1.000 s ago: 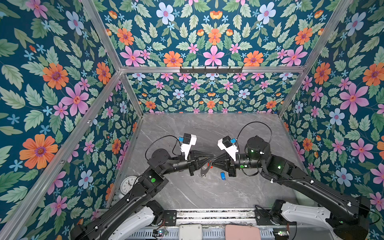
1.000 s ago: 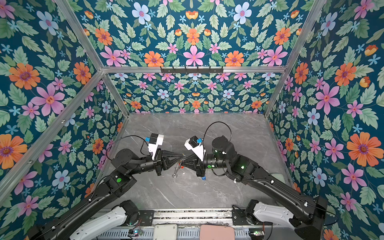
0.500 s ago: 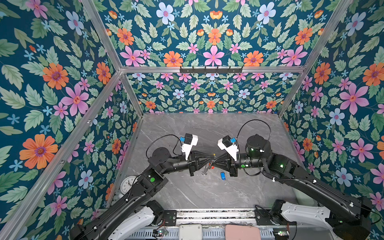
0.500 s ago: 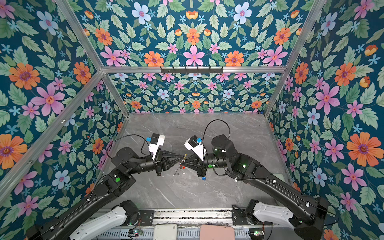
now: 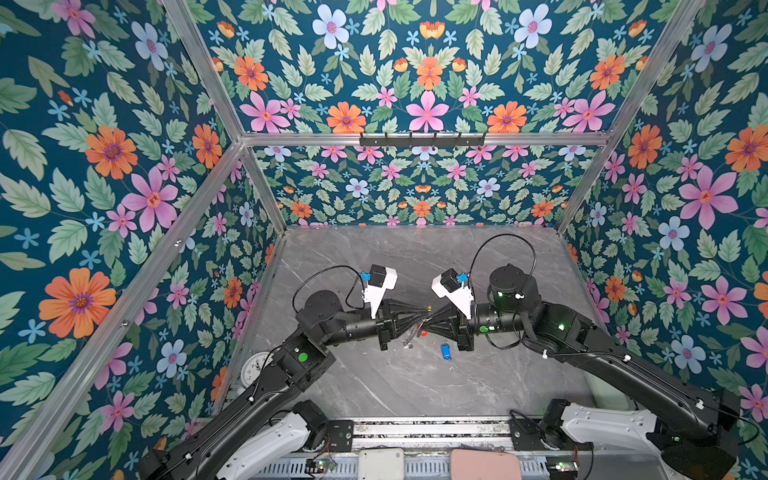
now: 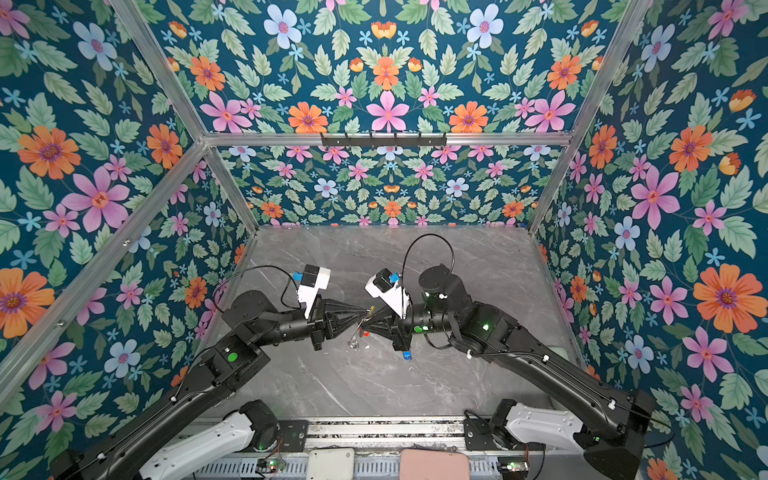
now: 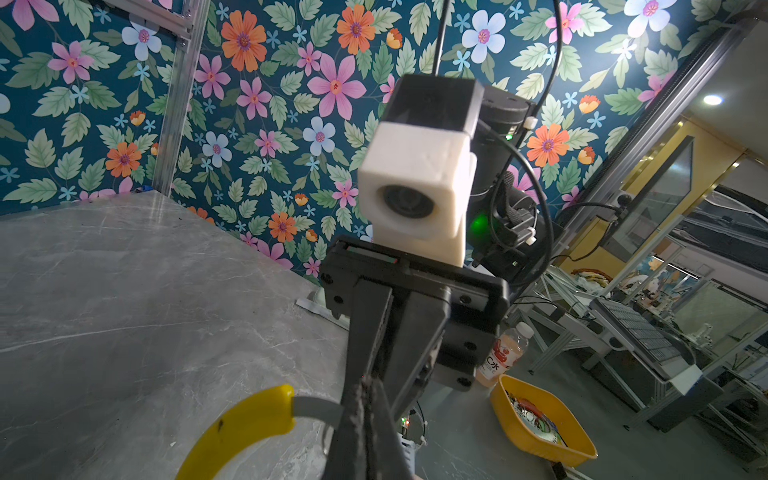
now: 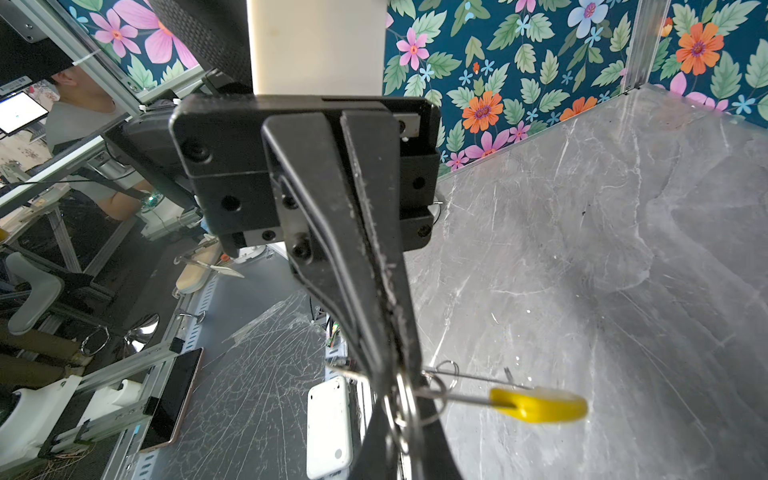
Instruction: Remove the keys from the keyring
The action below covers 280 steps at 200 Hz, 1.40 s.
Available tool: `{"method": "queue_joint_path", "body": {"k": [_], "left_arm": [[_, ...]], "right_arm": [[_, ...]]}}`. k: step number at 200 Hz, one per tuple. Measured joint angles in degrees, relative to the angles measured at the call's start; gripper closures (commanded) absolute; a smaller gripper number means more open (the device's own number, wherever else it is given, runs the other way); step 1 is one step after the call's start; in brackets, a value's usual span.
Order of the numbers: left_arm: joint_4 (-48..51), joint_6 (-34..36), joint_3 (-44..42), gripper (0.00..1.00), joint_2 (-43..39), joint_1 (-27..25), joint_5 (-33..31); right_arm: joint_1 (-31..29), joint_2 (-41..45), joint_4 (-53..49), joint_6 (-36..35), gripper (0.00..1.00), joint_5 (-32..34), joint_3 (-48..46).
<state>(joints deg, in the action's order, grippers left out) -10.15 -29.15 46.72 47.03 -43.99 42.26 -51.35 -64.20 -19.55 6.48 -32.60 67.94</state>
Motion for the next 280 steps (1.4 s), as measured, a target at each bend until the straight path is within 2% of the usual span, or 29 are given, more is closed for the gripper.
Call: {"method": "queue_joint_path", "body": {"k": [105,221,280], "left_arm": [[2.7,2.8,1.2,1.0,-0.7,0.0,-1.1],[-15.1,-5.8,-8.5,1.0,-2.6,0.0,-4.4],[-12.8,-4.2,-8.2,1.0,-4.2,-0.1,-5.9]], "right_arm": [[0.0,-1.3,-2.1,0.9,1.0,0.0,2.4],[-0.1,-1.8,9.3,5.1,1.0,-2.6,-3.5],[-0.2,2.4,10.1,4.9,1.0,-1.3,-6.6]]}}
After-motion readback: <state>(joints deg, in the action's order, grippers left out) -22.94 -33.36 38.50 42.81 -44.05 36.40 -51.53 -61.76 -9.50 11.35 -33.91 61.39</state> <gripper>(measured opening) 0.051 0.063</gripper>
